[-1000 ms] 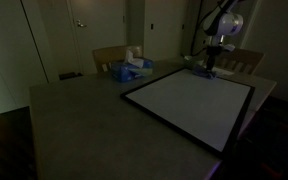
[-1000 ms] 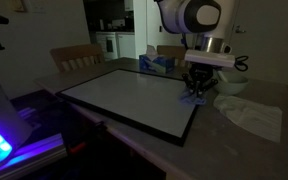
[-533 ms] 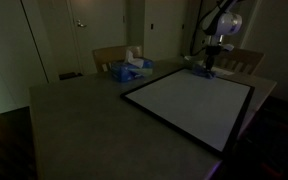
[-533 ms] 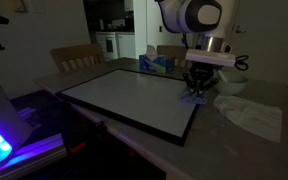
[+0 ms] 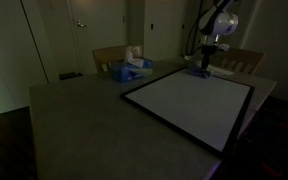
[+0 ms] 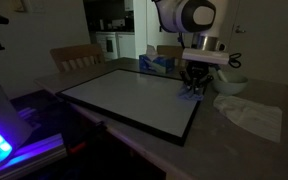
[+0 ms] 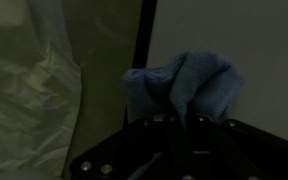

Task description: Use the cloth to wipe the whiteboard on the table

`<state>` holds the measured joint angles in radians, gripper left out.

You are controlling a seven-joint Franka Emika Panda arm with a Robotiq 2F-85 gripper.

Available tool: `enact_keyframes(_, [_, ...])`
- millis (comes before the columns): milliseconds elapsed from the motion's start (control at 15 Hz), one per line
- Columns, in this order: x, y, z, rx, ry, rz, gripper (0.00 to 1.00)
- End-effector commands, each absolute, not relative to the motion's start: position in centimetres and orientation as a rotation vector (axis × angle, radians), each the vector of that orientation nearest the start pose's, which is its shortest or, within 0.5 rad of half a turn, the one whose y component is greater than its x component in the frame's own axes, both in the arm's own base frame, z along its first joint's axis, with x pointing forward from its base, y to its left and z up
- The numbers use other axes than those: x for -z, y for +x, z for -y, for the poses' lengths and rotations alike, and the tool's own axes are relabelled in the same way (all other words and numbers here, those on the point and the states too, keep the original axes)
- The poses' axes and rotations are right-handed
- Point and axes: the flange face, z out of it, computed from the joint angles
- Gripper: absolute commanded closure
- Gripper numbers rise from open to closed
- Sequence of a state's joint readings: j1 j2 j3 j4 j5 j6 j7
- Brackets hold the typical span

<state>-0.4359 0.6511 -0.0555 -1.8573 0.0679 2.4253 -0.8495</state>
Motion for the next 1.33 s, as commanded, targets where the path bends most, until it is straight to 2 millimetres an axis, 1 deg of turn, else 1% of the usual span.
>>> enact_keyframes(0, [-15.8, 57.1, 27.7, -0.057, -3.051, 0.527, 0.98])
enact_keyframes(267, [-16.0, 58.1, 26.8, -0.032, -3.06, 0.517, 0.98])
enact_keyframes(467, [-16.2, 57.7, 25.8, -0.077, -3.073, 0.439, 0.98])
enact_keyframes(733, [-16.2, 56.4, 24.5, -0.119, -3.067, 0.355, 0.98])
enact_keyframes(867, [-16.6, 55.6, 24.0, -0.138, -3.07, 0.335, 0.98])
enact_keyframes(1067, [-17.3, 54.3, 23.5, -0.164, -3.071, 0.335, 0.98])
enact_keyframes(1267, [-17.2, 52.3, 23.4, -0.182, -3.059, 0.371, 0.98])
